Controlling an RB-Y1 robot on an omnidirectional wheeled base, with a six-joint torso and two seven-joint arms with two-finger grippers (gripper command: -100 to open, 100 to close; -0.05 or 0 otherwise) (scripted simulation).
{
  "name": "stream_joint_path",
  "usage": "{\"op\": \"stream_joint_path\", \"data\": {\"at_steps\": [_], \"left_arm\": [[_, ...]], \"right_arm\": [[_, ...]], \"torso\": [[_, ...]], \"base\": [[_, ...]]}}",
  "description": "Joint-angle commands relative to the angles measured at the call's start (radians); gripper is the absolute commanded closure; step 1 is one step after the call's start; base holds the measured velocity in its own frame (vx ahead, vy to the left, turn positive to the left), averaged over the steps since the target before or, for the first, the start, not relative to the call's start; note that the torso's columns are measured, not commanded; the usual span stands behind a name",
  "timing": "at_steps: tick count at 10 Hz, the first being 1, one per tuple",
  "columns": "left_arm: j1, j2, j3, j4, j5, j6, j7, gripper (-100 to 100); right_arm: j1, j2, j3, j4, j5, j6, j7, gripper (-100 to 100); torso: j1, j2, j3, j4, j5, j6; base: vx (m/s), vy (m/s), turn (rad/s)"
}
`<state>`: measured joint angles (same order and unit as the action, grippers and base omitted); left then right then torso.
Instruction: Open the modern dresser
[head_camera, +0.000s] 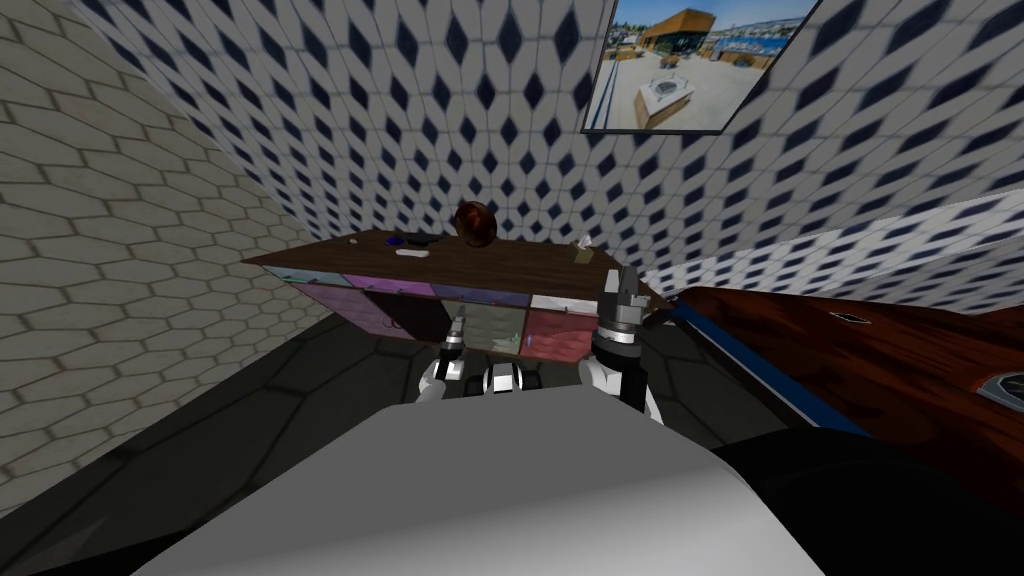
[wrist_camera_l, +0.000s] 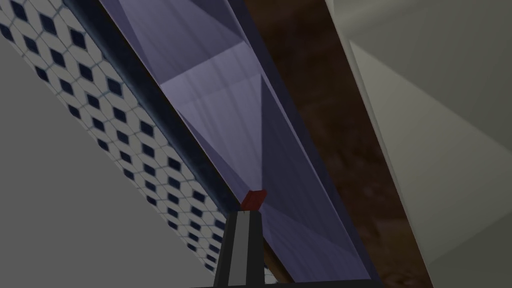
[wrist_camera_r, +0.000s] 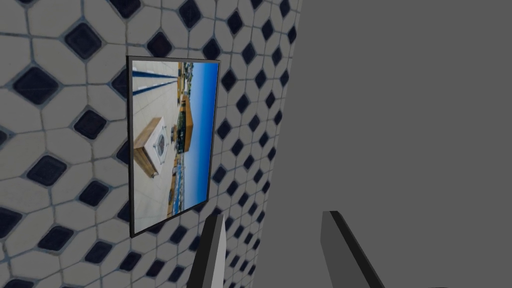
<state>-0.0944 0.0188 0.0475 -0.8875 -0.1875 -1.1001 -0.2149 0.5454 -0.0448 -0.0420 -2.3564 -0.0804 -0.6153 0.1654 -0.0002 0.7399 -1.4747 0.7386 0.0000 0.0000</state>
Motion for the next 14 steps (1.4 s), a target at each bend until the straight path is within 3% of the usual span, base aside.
{"op": "stream_joint_path", "data": {"at_steps": [1,12,13,14], "left_arm": [[0.054,-0.001,-0.012,-0.053,-0.001,0.005,0.002,100],[0.378,0.018,-0.130,-0.346,0.007,-0.013,0.017,100],[0.401,0.018,-0.130,-0.366,0.007,-0.013,0.017,100],[0.382,0.018,-0.126,-0.346,0.008,-0.016,0.017,100]], "right_arm": [[0.000,0.000,0.000,0.000,0.000,0.000,0.000,0],[0.000,0.000,0.000,0.000,0.000,0.000,0.000,0],[0.000,0.000,0.000,0.000,0.000,0.000,0.000,0],[0.000,0.000,0.000,0.000,0.000,0.000,0.000,0]], "torso": [[0.000,0.000,0.000,0.000,0.000,0.000],[0.000,-0.001,-0.001,-0.001,0.000,0.000],[0.000,-0.002,-0.001,-0.001,0.000,0.000],[0.000,-0.001,-0.001,0.000,0.000,0.000]], "base": [[0.019,0.000,-0.001],[0.064,-0.005,0.008],[0.052,-0.013,0.006],[0.015,-0.005,0.001]]}}
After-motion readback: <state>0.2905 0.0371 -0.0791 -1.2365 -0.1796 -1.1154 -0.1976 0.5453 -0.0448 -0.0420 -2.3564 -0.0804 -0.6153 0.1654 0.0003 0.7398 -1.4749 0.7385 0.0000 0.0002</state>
